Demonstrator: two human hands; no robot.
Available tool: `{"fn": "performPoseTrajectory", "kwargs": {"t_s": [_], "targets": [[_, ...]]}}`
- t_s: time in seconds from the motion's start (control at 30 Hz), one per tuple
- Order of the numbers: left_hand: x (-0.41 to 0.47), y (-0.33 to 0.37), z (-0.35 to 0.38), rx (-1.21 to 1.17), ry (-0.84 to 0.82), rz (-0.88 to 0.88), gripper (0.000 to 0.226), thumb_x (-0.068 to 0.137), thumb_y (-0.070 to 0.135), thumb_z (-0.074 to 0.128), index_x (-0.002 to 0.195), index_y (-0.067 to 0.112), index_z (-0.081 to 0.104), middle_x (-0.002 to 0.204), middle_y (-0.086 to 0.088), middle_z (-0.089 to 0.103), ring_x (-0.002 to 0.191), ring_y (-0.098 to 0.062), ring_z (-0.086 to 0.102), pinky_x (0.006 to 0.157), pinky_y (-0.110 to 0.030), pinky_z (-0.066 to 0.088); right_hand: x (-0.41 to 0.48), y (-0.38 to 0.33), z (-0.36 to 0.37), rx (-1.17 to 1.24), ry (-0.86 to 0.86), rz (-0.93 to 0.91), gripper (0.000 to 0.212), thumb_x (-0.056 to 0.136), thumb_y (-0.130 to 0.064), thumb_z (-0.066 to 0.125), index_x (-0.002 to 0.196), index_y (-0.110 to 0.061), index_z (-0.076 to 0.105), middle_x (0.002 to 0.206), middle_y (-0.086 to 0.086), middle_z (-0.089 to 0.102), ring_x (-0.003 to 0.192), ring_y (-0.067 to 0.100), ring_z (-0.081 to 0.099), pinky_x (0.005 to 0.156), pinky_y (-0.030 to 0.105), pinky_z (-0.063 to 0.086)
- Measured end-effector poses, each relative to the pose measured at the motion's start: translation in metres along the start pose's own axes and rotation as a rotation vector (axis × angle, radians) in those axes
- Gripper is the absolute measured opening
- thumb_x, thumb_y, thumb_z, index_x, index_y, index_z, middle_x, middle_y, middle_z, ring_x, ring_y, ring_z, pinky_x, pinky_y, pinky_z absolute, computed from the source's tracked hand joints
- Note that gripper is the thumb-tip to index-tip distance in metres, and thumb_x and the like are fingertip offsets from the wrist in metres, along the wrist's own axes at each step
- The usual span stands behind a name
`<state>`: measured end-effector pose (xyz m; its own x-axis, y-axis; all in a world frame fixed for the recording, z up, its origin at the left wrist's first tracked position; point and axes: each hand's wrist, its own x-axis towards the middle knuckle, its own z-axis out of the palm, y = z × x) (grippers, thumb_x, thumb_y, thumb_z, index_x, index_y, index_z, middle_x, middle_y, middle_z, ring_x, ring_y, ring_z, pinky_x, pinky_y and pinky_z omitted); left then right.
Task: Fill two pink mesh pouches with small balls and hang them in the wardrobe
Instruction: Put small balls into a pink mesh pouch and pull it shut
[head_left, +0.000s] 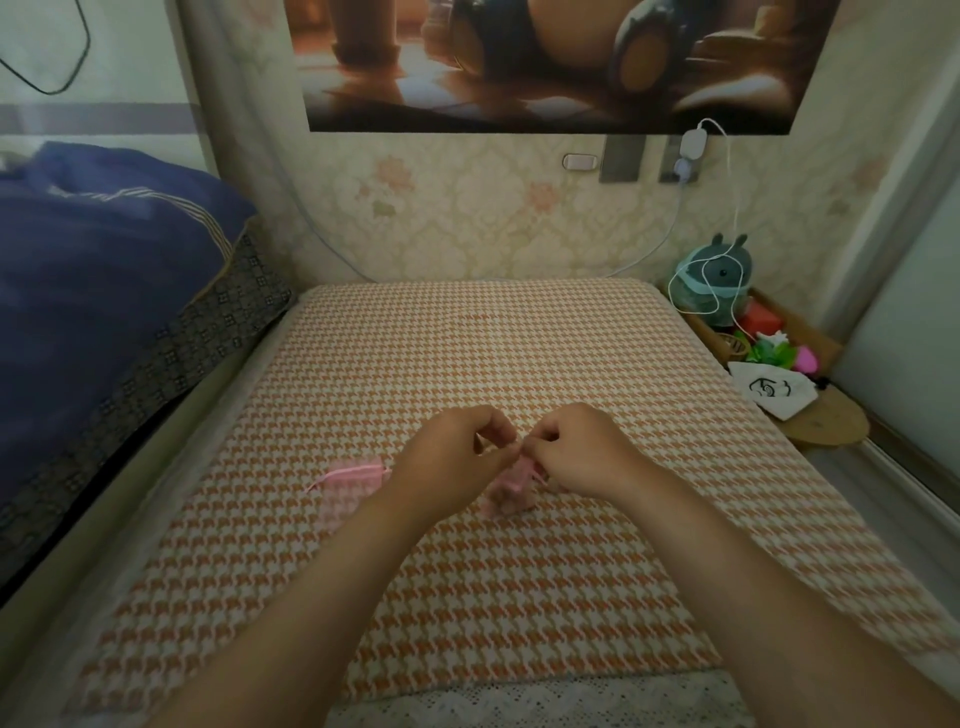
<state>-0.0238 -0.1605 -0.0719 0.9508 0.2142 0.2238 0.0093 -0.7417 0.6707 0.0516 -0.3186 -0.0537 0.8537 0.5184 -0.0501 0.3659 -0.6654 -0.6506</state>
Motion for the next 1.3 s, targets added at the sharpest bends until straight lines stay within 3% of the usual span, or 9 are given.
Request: {"fn": "performPoseTrajectory", "kwargs": {"t_s": [0.17,0.37,0.43,0.5,0.77,0.87,0.97,1.13,1.3], "targets": [[0.001,0.001,0.003,0.083,-0.043,0.055,0.007,0.085,0.040,0.072,0.092,0.037,0.072,0.094,0.020,0.062,0.082,0.004,0.054,0.070,-0.017,0.043,0.000,0.007,0.000,-0.076,-0.009,-0.044,0.029,0.098,-0.030,0.062,0.072,-0.025,0.073,0.068,-0.004,0.074,0.065,0.018,0.072,0.067,0.043,0.061],[0.000,0.002,0.003,0.125,-0.107,-0.027,0.012,0.085,0.042,0.067,0.089,0.035,0.075,0.122,0.009,0.063,0.108,-0.009,0.061,0.088,-0.037,0.054,0.009,0.019,-0.004,-0.192,0.057,-0.071,0.028,0.103,-0.028,0.053,0.086,-0.019,0.073,0.075,-0.002,0.072,0.060,0.014,0.064,0.057,0.035,0.051],[0.000,0.002,0.001,0.112,-0.113,-0.057,0.014,0.085,0.038,0.065,0.094,0.033,0.075,0.129,0.006,0.065,0.113,-0.007,0.061,0.088,-0.034,0.055,0.011,0.027,-0.007,-0.262,0.086,-0.070,0.021,0.102,-0.029,0.055,0.092,-0.023,0.072,0.083,-0.009,0.070,0.072,0.016,0.066,0.066,0.034,0.054],[-0.001,0.004,0.000,0.089,-0.111,-0.064,0.017,0.088,0.032,0.065,0.103,0.031,0.073,0.121,0.012,0.068,0.099,0.000,0.063,0.079,-0.027,0.056,0.012,0.035,-0.007,-0.288,0.048,-0.067,0.012,0.098,-0.031,0.062,0.098,-0.030,0.074,0.090,-0.015,0.066,0.082,0.012,0.065,0.073,0.033,0.056],[0.000,-0.004,-0.001,0.040,-0.113,-0.051,0.019,0.089,0.024,0.067,0.106,0.028,0.072,0.127,0.008,0.067,0.124,-0.007,0.056,0.077,-0.013,0.040,0.017,0.038,0.018,-0.564,-0.010,-0.061,0.015,0.088,-0.035,0.067,0.077,-0.025,0.068,0.076,-0.004,0.064,0.072,0.019,0.064,0.054,0.027,0.041],[0.000,-0.004,-0.002,0.026,-0.113,-0.046,0.021,0.090,0.023,0.066,0.110,0.026,0.073,0.115,0.014,0.069,0.121,-0.004,0.056,0.071,-0.005,0.036,0.018,0.032,0.014,-0.502,0.028,-0.030,0.014,0.091,-0.037,0.067,0.088,-0.026,0.076,0.082,-0.006,0.070,0.076,0.017,0.066,0.059,0.027,0.048],[0.001,-0.005,-0.002,0.026,-0.113,-0.058,0.023,0.090,0.027,0.066,0.112,0.028,0.072,0.116,0.015,0.068,0.099,0.004,0.061,0.067,-0.007,0.040,0.016,0.027,0.002,-0.326,0.169,-0.007,0.017,0.093,-0.034,0.069,0.107,-0.027,0.075,0.100,-0.008,0.073,0.091,0.015,0.068,0.074,0.031,0.056],[0.001,-0.004,-0.004,0.025,-0.128,-0.058,0.026,0.091,0.030,0.065,0.116,0.025,0.070,0.112,0.016,0.068,0.086,0.006,0.059,0.065,-0.013,0.044,0.006,0.008,-0.005,0.064,0.259,-0.127,0.013,0.084,-0.036,0.081,0.094,-0.032,0.074,0.088,-0.016,0.071,0.077,-0.006,0.065,0.069,0.020,0.053],[-0.001,-0.003,-0.009,-0.038,-0.161,-0.075,0.024,0.087,0.029,0.067,0.110,0.028,0.071,0.100,0.013,0.070,0.079,0.000,0.065,0.065,-0.022,0.052,-0.002,-0.001,0.001,0.012,0.140,-0.245,0.011,0.083,-0.037,0.081,0.091,-0.034,0.076,0.088,-0.021,0.073,0.066,-0.019,0.056,0.065,0.015,0.042]]}}
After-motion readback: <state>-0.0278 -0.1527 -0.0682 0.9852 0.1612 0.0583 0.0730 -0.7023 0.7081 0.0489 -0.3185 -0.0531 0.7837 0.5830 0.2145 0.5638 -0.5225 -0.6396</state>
